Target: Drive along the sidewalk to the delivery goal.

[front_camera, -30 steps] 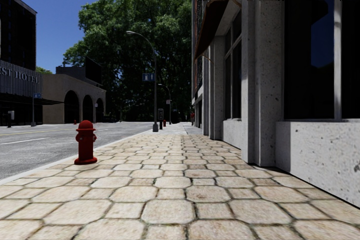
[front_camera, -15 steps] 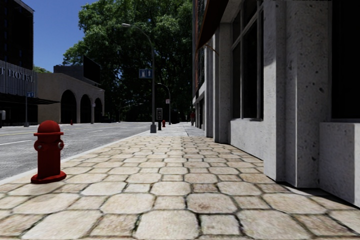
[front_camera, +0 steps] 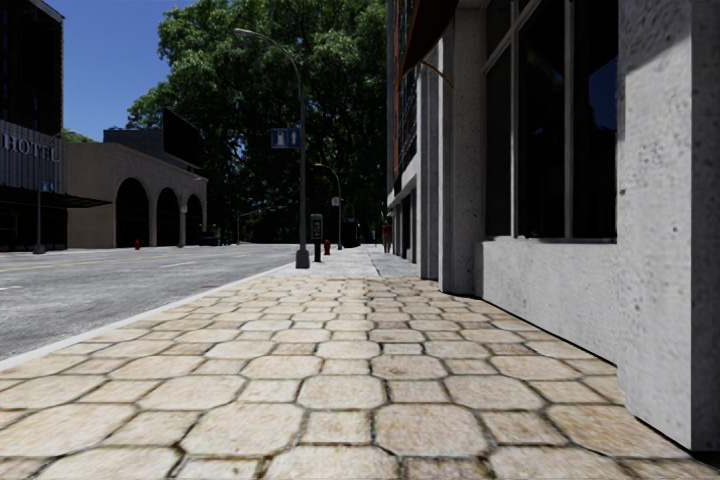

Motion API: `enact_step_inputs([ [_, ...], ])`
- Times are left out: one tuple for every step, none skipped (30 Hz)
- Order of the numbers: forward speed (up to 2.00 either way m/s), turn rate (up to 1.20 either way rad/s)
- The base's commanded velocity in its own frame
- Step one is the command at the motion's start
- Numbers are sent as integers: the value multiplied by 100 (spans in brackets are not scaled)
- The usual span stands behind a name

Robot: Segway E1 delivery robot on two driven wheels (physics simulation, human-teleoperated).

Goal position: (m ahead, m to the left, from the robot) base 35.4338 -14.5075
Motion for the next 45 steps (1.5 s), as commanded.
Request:
enact_step_inputs([
  [200,0],
  [200,0],
  [200,0],
  [200,0],
  [200,0],
  [200,0],
  [200,0],
  [200,0],
  [200,0],
  [200,0],
  [200,0],
  [200,0],
  [200,0],
  [200,0],
  [200,0],
  [200,0],
  [200,0],
  [200,0],
  [200,0],
  [200,0],
  [200,0],
  [200,0],
  [200,0],
  [200,0],
  [200,0],
  [200,0],
  [200,0],
  [200,0],
  [200,0],
  [200,0],
  [200,0],
  [200,0],
  [200,0],
  [200,0],
  [200,0],
  [200,0],
  [200,0],
  [200,0],
  [200,0],
  [200,0],
  [200,0],
  [200,0],
  [200,0],
  [200,0],
  [200,0],
])
